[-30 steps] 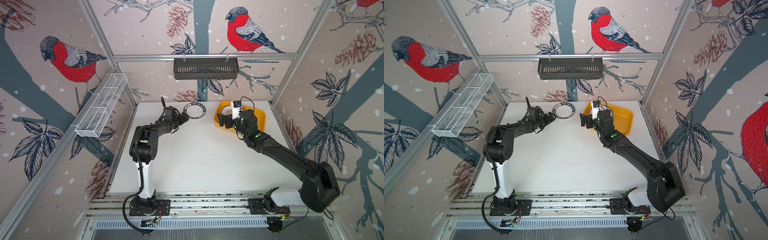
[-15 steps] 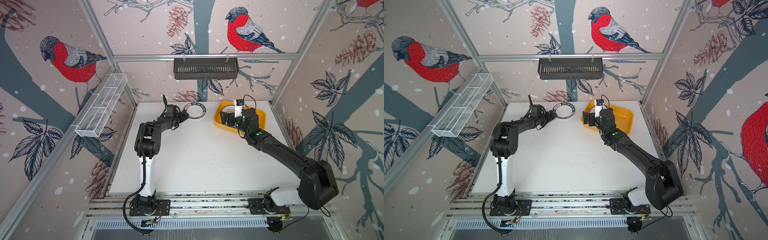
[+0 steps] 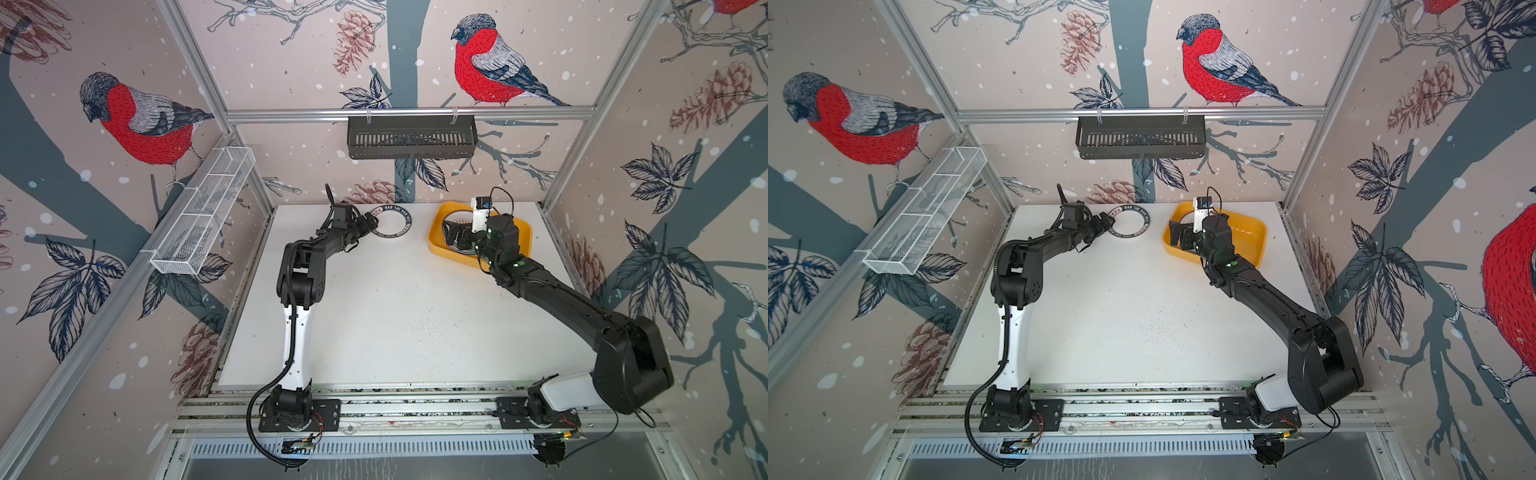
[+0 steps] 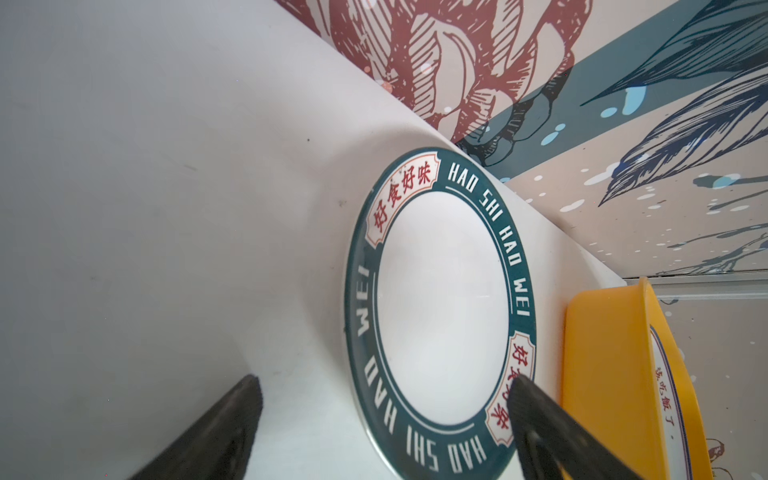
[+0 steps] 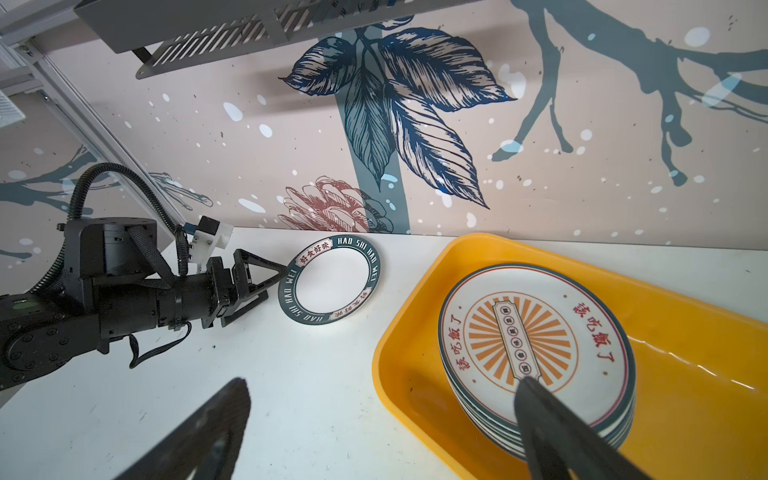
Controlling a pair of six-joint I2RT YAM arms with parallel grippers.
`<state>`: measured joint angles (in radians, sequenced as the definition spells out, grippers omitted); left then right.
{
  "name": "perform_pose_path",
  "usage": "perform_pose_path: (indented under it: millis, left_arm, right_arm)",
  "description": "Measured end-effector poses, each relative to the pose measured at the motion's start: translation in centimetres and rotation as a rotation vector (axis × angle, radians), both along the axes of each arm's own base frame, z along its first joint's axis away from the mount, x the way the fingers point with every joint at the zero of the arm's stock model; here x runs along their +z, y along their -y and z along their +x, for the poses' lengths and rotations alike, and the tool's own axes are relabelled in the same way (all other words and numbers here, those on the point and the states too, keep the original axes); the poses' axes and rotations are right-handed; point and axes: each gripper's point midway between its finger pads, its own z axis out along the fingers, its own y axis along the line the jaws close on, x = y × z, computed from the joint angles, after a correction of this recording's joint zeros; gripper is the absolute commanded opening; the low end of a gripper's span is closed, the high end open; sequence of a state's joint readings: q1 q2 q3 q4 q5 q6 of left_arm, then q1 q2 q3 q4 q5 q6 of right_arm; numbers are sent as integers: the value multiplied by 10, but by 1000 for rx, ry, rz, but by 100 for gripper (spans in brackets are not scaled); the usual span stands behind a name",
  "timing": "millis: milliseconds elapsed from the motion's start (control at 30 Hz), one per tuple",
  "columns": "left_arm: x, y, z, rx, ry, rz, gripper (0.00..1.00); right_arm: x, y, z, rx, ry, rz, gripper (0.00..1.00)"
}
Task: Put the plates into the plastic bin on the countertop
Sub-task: 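Pinch the green-rimmed plate's rim with the left gripper and tilt it upright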
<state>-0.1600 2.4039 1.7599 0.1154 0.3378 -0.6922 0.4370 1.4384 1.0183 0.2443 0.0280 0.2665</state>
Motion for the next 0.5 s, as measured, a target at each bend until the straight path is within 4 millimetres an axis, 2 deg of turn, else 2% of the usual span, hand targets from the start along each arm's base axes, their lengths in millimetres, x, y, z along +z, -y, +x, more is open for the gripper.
perform_pose_path:
  millis: [233,433,500]
  left_arm:
    - [-5,3,19,1,28,-14,83]
    - [-9,5,19,0,38,-28,67]
    - [-12,6,18,-7,37,-38,58]
  right_arm:
    - [-3,2,4,-9,-16,17,100]
    - [-5,6,8,-21,-22,21,100]
    - [-5,8,8,-26,-26,24,100]
